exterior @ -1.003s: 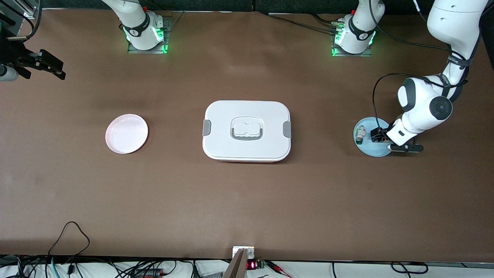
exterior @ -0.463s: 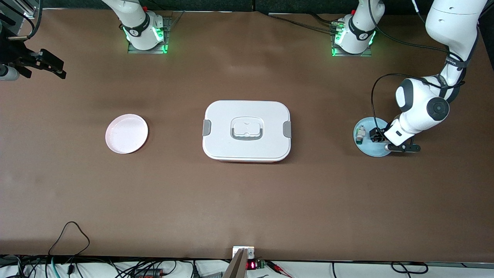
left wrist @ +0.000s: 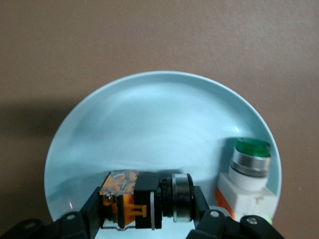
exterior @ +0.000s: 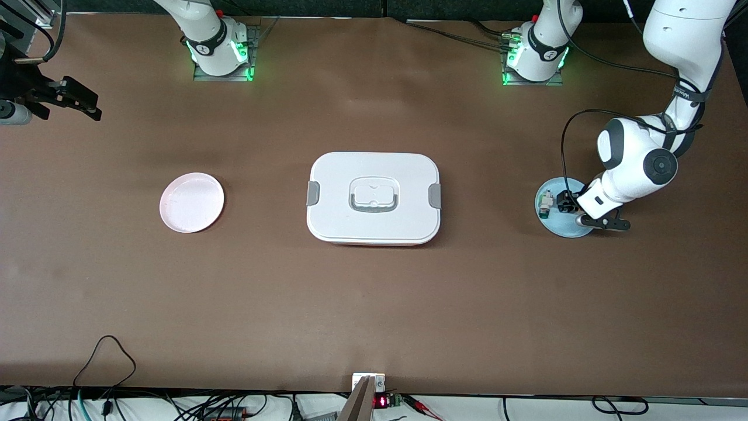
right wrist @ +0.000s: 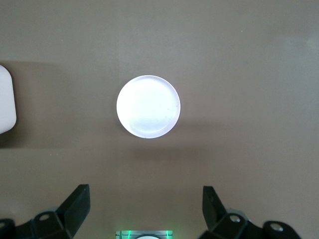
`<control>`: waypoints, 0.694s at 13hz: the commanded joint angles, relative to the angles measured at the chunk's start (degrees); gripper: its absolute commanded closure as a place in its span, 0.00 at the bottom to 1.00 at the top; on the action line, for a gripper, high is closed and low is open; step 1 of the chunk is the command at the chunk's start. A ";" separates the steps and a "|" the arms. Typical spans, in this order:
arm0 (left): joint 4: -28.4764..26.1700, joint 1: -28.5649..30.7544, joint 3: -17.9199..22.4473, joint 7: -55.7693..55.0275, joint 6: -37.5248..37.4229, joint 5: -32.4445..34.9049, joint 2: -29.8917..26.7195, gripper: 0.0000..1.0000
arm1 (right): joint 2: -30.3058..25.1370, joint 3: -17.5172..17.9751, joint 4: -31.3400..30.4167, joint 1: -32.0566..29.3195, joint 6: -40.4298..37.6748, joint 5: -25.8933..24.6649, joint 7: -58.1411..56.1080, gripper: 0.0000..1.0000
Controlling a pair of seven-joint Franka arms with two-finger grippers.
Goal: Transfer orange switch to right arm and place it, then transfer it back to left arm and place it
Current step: 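Close the left gripper on the orange switch, then lift the orange switch with the left gripper and carry it over the box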
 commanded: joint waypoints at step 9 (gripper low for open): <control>18.21 0.35 -11.24 -12.58 -55.39 -16.44 -14.17 0.91 | 5.13 -0.30 1.56 -0.24 -0.32 0.99 -0.39 0.00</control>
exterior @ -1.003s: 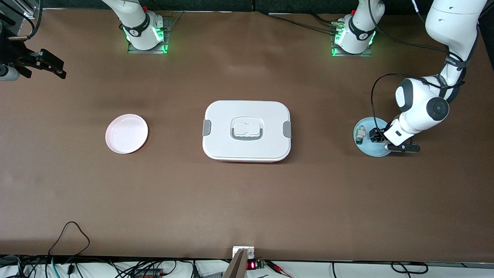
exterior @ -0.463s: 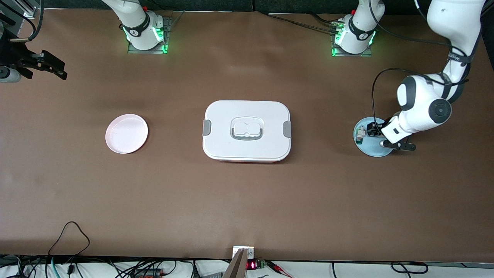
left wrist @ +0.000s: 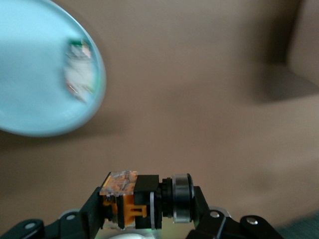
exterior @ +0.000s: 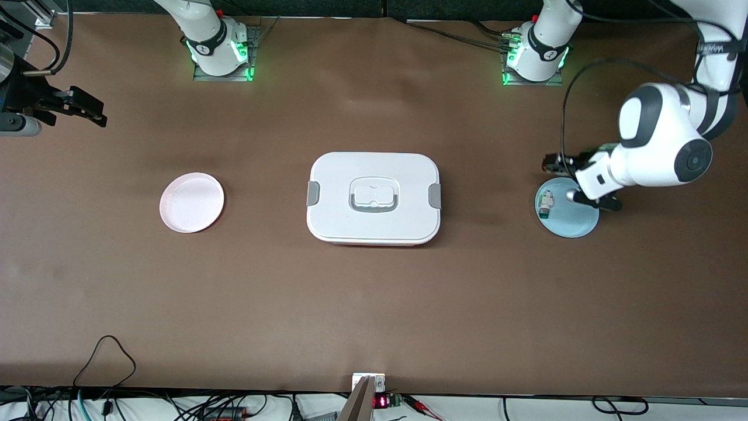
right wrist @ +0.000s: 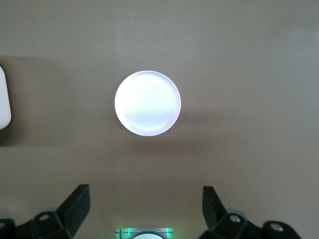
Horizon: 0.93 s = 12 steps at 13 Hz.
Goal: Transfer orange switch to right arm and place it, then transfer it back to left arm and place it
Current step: 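Lift the orange switch with the left gripper and carry it over the box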
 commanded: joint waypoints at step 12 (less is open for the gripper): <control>28.04 -0.33 -23.19 -74.29 -17.22 -41.06 1.00 0.93 | 7.45 -2.42 10.86 0.75 -5.05 18.76 -1.27 0.00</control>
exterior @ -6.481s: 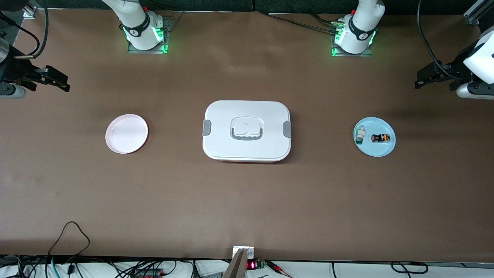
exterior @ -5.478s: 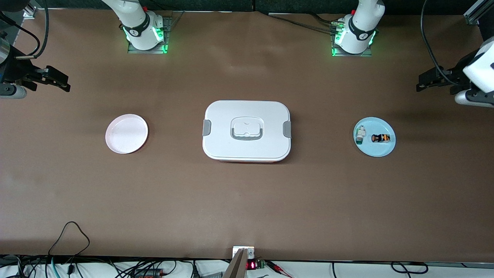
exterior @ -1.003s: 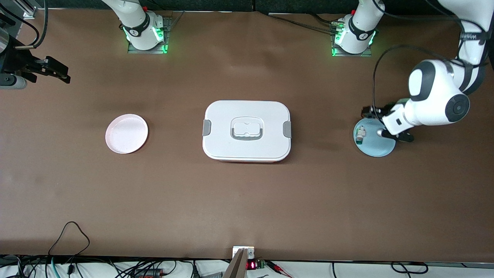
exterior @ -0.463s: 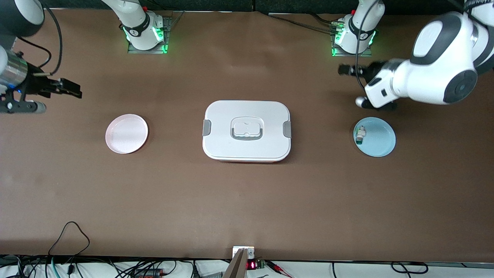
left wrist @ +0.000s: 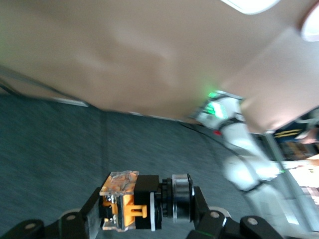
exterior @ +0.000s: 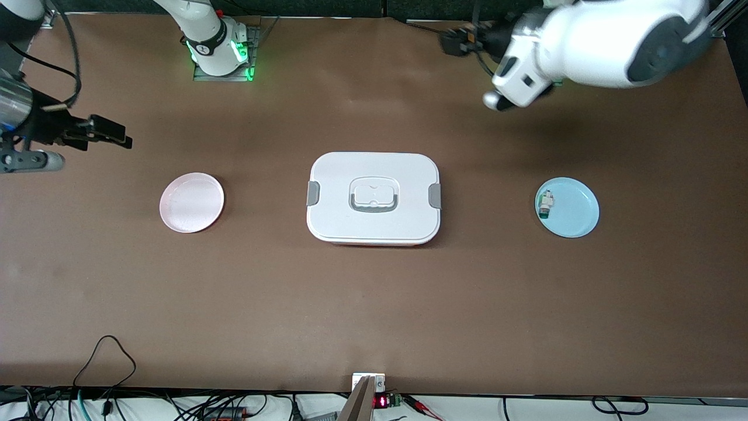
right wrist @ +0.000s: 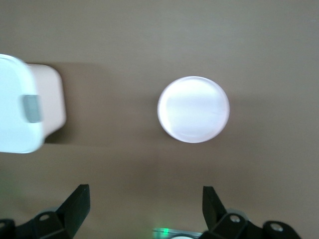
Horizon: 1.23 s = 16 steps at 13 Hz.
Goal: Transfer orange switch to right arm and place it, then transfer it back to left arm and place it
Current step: 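Lift the orange switch with the left gripper and carry it over the box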
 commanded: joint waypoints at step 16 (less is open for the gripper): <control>1.46 -6.40 -2.66 -17.78 36.83 -29.89 13.23 0.93 | 5.67 -0.38 -2.49 0.87 -3.45 52.71 -9.78 0.00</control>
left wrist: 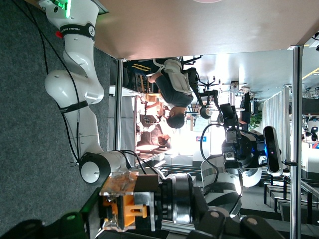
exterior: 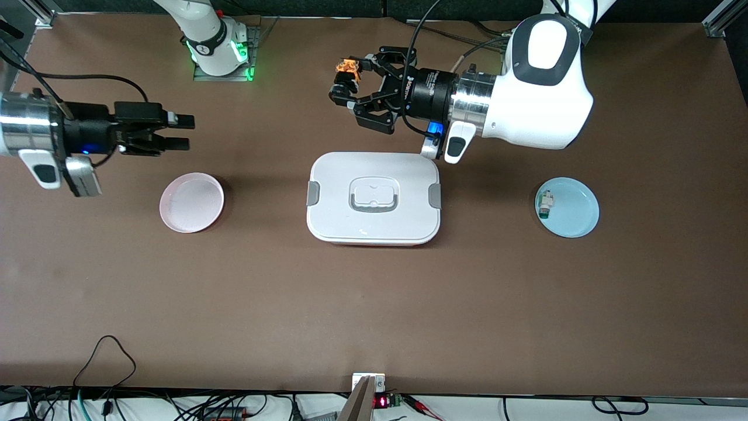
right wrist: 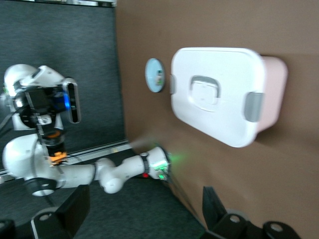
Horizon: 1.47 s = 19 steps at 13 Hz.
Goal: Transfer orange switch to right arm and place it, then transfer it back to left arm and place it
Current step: 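Reach the right gripper toward the switch held by the left gripper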
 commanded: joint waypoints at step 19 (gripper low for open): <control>1.53 0.55 -0.19 -1.44 0.01 -1.22 0.81 0.93 | -3.27 2.58 -15.27 15.38 15.23 34.20 -10.51 0.00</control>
